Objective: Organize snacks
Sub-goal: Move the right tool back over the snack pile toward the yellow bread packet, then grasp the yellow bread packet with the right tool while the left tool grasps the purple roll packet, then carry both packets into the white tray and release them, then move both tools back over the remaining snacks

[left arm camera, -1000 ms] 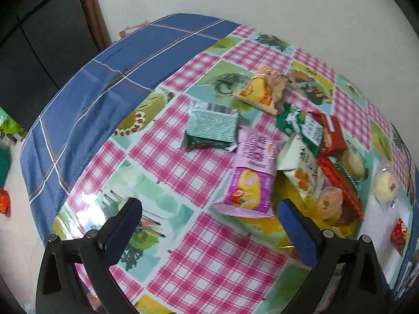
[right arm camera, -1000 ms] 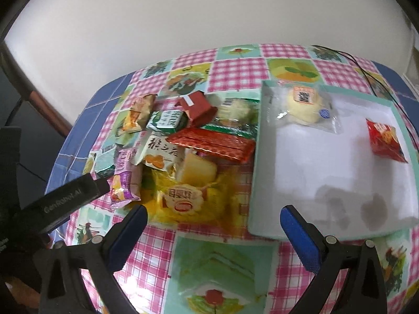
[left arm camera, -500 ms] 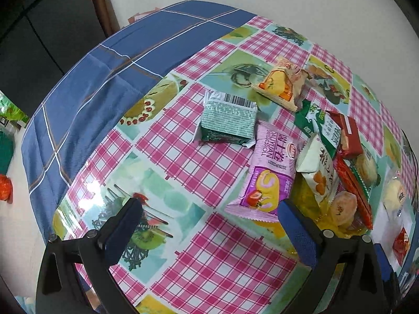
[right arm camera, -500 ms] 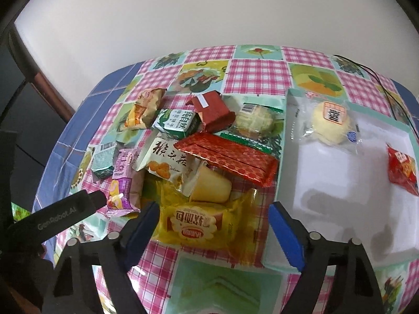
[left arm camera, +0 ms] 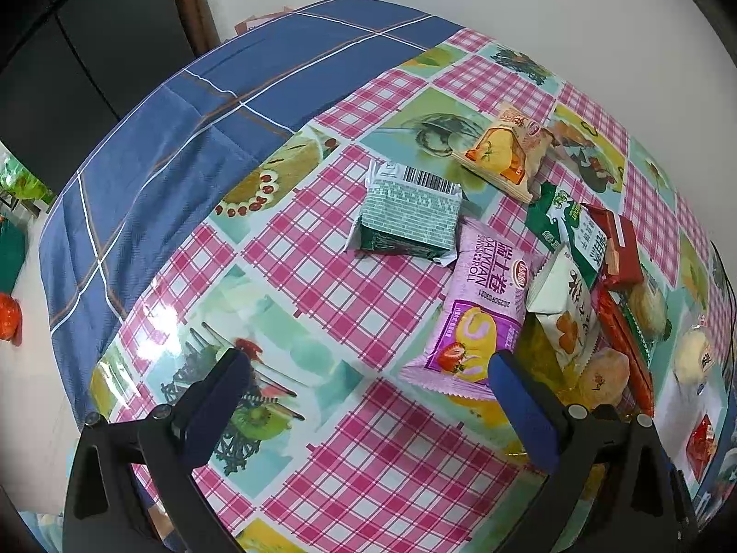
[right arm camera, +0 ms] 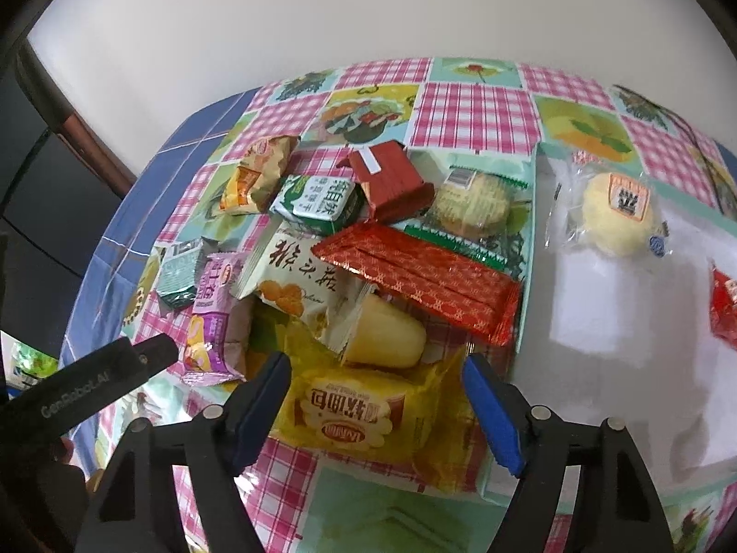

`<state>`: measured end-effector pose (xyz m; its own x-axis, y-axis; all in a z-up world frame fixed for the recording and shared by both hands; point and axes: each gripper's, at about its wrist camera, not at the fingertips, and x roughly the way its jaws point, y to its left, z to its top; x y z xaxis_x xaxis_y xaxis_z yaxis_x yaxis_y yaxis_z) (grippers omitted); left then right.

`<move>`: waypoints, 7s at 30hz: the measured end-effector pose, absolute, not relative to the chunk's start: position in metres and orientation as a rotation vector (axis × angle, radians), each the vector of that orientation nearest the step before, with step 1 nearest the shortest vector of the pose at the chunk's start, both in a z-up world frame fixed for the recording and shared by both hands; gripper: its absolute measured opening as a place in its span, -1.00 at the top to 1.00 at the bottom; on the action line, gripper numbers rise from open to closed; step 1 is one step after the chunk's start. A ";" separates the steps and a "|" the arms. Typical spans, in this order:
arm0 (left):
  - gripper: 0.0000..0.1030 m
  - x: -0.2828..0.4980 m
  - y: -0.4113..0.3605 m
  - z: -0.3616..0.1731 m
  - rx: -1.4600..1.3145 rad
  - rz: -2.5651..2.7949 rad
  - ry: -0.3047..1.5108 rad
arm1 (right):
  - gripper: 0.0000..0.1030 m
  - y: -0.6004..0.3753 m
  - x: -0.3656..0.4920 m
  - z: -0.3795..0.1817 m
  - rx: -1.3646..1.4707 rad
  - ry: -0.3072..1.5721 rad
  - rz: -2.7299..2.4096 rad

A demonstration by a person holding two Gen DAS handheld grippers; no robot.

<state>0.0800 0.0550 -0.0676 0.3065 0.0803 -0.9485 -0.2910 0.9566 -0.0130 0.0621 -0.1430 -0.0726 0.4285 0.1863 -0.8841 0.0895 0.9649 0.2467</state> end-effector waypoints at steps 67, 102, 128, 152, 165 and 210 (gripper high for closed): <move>0.11 0.130 0.010 -0.107 0.062 0.001 1.315 | -0.71 -0.115 0.067 -0.093 0.171 1.189 0.003; 0.22 0.103 0.034 -0.003 -0.092 0.011 1.063 | -0.46 -0.133 0.050 -0.030 0.313 1.094 0.024; 0.22 0.065 -0.085 0.008 0.093 -0.191 1.046 | -0.46 -0.290 0.006 -0.042 0.472 1.113 -0.404; 0.21 0.007 -0.220 -0.035 0.393 -0.463 1.090 | -0.46 -0.380 -0.050 -0.053 0.596 1.093 -0.598; -0.09 0.006 -0.231 -0.066 0.442 -0.456 1.145 | -0.48 -0.370 -0.037 -0.070 0.553 1.168 -0.557; -0.98 0.074 -0.117 -0.045 0.138 -0.043 1.163 | -1.00 -0.345 -0.031 -0.048 0.429 1.053 -0.509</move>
